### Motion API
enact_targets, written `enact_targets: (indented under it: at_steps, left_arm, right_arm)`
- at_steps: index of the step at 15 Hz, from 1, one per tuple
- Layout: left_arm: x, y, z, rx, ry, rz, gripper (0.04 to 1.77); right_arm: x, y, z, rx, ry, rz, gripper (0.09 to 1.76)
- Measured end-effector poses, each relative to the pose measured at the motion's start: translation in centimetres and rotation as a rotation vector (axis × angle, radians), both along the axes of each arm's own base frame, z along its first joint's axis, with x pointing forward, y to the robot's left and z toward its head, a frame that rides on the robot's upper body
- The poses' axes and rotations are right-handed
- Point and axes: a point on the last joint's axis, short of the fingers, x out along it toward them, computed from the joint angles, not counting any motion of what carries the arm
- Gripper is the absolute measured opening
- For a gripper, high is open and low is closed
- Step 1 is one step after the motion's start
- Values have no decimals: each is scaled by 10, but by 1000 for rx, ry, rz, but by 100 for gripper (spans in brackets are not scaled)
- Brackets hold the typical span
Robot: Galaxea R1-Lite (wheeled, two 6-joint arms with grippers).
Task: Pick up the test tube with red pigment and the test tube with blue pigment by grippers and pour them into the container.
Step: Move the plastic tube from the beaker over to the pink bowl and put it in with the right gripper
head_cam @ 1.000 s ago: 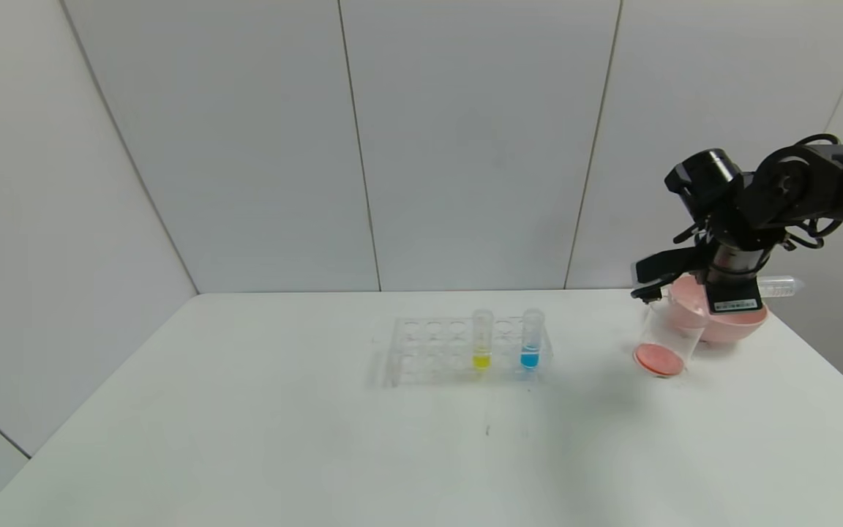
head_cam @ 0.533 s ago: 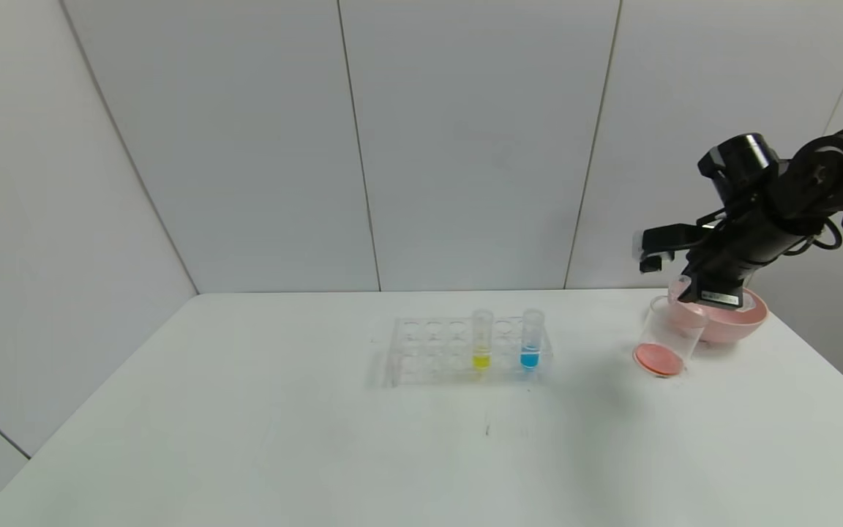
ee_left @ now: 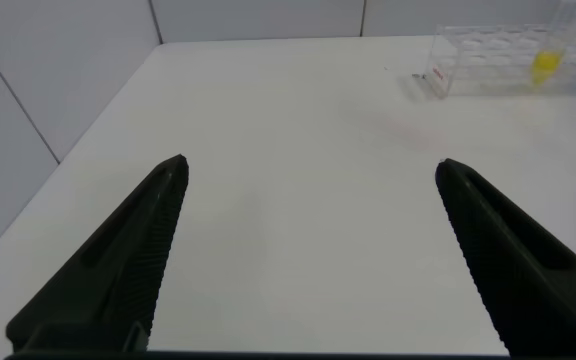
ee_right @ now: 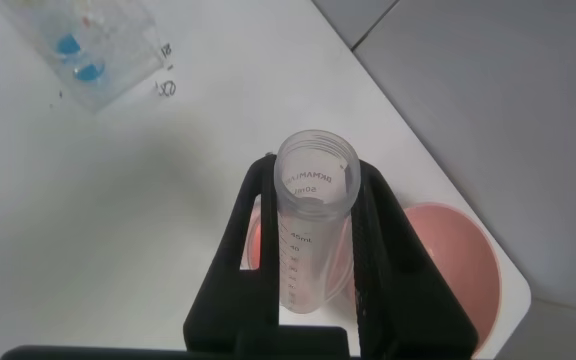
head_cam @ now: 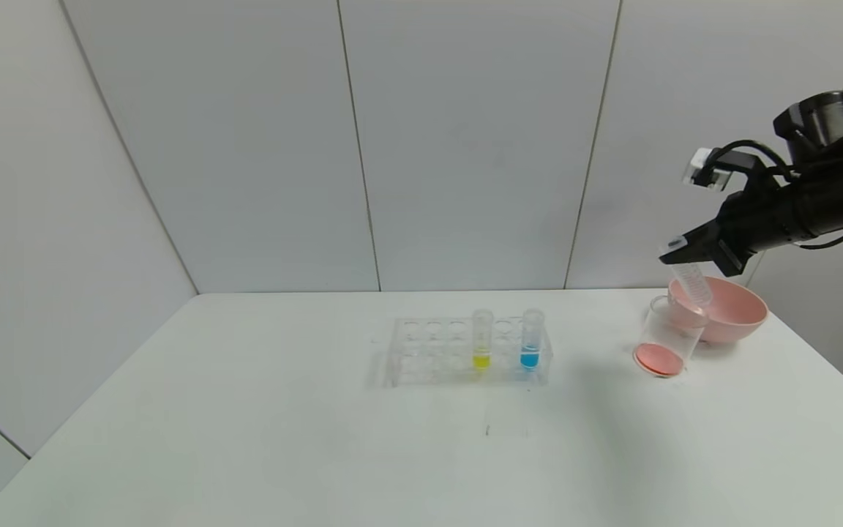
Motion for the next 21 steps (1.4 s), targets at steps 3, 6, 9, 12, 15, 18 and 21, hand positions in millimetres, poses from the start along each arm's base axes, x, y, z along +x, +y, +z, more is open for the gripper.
enact_targets:
  at_steps: [3,6,9,12,15,18,21]
  left_arm:
    - [0,0,0,0,0,0,176]
    - [0,0,0,0,0,0,176]
    - [0,0,0,0,0,0,176]
    - [0,0,0,0,0,0,176]
    - [0,0,0,0,0,0,176]
    - [0,0,0,0,0,0,176]
    - [0,0,0,0,0,0,176]
  right_arm:
    - [-6,-11,11,164,-47,-43,49]
    - [-9,-19,14,317,-138,-115,49]
    - [-14,-31,7,430,-231,-180,49]
    - [-22,-50,-13,460,-267,-238,49]
    - [-30,-61,-32,476,-314,-269,49]
    - [-37,-63,-46,519,-351,-279,49]
    - [-39,-62,-53,540,-323,-292,49]
